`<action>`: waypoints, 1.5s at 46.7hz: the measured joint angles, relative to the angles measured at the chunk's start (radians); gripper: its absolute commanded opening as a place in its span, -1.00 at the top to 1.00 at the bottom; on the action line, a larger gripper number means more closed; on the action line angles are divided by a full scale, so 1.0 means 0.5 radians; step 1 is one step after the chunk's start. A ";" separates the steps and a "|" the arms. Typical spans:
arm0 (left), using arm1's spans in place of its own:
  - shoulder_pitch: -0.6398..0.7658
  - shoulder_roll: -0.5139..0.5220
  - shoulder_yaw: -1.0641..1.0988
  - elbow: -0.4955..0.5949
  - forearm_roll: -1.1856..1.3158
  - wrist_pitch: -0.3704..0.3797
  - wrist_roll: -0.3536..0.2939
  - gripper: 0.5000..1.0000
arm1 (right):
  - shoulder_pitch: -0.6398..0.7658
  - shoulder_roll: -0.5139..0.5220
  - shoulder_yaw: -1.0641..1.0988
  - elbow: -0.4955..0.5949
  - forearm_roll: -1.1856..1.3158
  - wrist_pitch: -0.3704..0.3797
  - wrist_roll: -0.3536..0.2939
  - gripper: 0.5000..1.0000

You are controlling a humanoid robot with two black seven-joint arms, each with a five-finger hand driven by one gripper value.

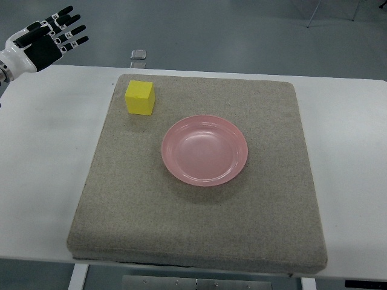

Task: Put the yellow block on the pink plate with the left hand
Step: 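Move the open left hand toward the yellow cube, then lower the left hand onto the yellow cube and close fingers around it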

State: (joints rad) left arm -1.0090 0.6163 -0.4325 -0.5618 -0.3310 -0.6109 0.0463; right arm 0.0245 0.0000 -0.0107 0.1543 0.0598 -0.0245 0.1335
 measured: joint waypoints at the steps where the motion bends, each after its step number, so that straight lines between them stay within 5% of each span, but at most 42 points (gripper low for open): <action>1: -0.002 0.000 0.000 0.000 0.048 0.000 -0.020 -0.99 | 0.000 0.000 0.000 0.000 0.000 0.000 0.000 -0.69; 20: -0.179 -0.002 0.015 -0.075 1.596 0.000 -0.385 -0.99 | 0.000 0.000 0.000 0.001 0.000 0.000 0.000 -0.69; 31: -0.231 -0.059 0.025 -0.235 2.346 0.217 -0.397 -0.99 | 0.000 0.000 0.000 0.001 0.000 0.000 0.000 -0.69; 50: -0.310 -0.366 0.151 -0.157 3.081 0.361 -0.395 -0.98 | 0.000 0.000 0.000 0.001 0.000 0.000 0.000 -0.69; 56: -0.311 -0.440 0.152 -0.126 3.326 0.547 -0.394 -0.98 | 0.000 0.000 0.000 0.001 0.000 0.000 0.000 -0.69; 70: -0.313 -0.532 0.402 -0.068 3.404 0.661 -0.393 -0.98 | 0.000 0.000 0.000 0.001 0.000 0.000 0.000 -0.69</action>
State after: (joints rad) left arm -1.1657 0.3505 -0.2316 -0.5957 1.3711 -0.2803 -0.1503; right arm 0.0244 0.0000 -0.0108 0.1548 0.0599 -0.0246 0.1334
